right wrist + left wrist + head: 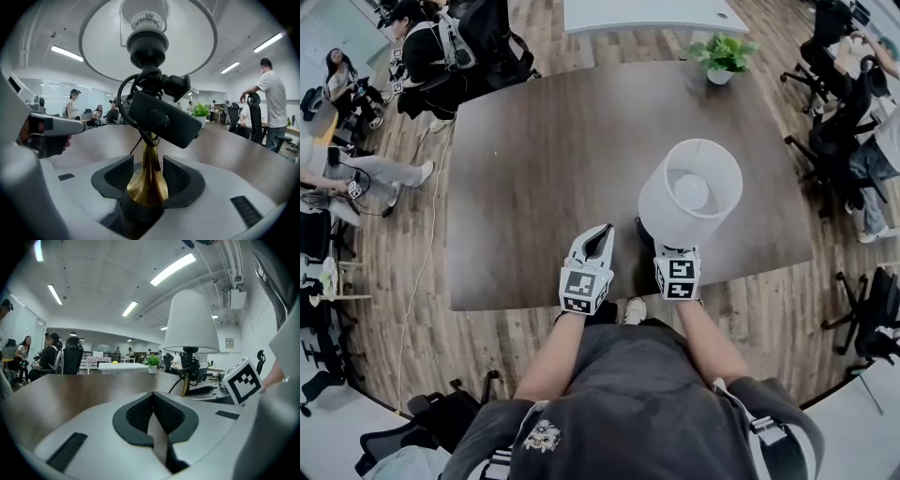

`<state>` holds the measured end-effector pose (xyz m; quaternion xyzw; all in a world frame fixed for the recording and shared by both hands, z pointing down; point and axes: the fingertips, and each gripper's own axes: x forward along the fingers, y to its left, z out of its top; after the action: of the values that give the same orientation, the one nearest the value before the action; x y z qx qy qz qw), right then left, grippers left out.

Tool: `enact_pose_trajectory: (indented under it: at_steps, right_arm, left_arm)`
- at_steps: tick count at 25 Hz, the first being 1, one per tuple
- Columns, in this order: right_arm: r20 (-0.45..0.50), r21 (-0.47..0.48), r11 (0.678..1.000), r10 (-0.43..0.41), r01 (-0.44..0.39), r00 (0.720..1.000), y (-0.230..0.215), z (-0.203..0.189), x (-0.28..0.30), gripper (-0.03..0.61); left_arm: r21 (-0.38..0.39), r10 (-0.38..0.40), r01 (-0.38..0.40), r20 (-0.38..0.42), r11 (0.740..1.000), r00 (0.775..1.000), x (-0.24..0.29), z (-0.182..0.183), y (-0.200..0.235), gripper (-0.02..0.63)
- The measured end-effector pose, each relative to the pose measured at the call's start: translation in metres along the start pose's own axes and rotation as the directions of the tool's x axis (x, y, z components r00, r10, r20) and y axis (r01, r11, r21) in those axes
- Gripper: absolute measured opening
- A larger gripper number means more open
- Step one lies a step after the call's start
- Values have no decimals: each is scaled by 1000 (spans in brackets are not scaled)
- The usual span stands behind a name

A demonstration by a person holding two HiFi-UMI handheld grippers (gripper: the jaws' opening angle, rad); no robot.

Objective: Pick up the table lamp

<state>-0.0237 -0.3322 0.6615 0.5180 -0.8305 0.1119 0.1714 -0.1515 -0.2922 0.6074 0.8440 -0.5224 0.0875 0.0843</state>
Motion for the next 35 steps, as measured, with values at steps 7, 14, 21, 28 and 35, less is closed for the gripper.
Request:
enact_pose_trajectory:
  at_steps: [7, 14, 21, 28, 35]
  right_arm:
    - [-7, 3, 999, -41, 41, 999, -6, 4, 11, 173]
    - [60, -5, 999, -33, 33, 998, -2, 12, 5, 132]
    - [77, 6, 1000, -5, 4, 997, -4, 17, 2, 124]
    - [94, -3, 1000, 7, -7, 996, -6, 24, -5, 107]
    - [100, 6, 1000, 16, -16, 995, -3, 27, -10, 107]
  left_arm:
    - [3, -8, 8, -7, 1000, 1000, 4, -2, 4, 8]
    - [-1, -18, 18, -12, 1000, 1000, 4, -3, 8, 8]
    - [-2, -31, 31, -15, 1000, 999, 9, -2, -1, 8]
    - [4, -22, 22, -10, 1000, 1000, 6, 2, -2, 8]
    - [6, -23, 23, -1, 1000, 1000, 1, 1, -4, 8]
